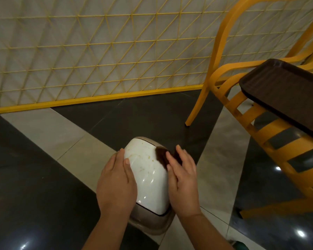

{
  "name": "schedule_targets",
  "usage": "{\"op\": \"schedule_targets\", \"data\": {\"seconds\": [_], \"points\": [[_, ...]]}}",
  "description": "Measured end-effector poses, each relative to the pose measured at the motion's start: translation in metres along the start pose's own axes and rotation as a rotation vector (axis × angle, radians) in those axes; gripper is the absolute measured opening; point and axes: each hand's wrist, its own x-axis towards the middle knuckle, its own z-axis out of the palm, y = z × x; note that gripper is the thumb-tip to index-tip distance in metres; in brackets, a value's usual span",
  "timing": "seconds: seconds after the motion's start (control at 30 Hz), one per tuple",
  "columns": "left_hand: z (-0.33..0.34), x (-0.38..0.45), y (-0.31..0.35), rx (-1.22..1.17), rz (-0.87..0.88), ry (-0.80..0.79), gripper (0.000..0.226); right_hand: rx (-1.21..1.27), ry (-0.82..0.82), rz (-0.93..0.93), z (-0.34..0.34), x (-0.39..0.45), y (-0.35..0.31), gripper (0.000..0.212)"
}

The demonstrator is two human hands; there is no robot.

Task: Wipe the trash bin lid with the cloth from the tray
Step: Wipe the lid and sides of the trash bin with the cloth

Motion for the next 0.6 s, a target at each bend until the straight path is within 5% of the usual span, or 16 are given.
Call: {"op": "schedule_targets", "data": {"seconds": [0.17,0.27,0.4,0.6], "points": [[0.002,-0.001,0.0,0.006,-0.01,0.041,0.06,0.139,-0.046,-0.096,0.004,-0.076,-0.006,0.031],[0.004,-0.001,-0.002,-0.024,0.002,0.041,0.056,0.04,-0.042,-0.251,-0.004,-0.049,-0.003,0.029],[0.006,-0.002,-0.001,-0.032,-0.019,0.031,0.062,-0.028,0.074,-0.045,-0.003,0.002,-0.008,0.029],[0.005,-0.002,0.0,0.008,-0.011,0.057,0.072,0.015,-0.141,-0.267,-0.016,-0.041,-0.01,0.039]]}}
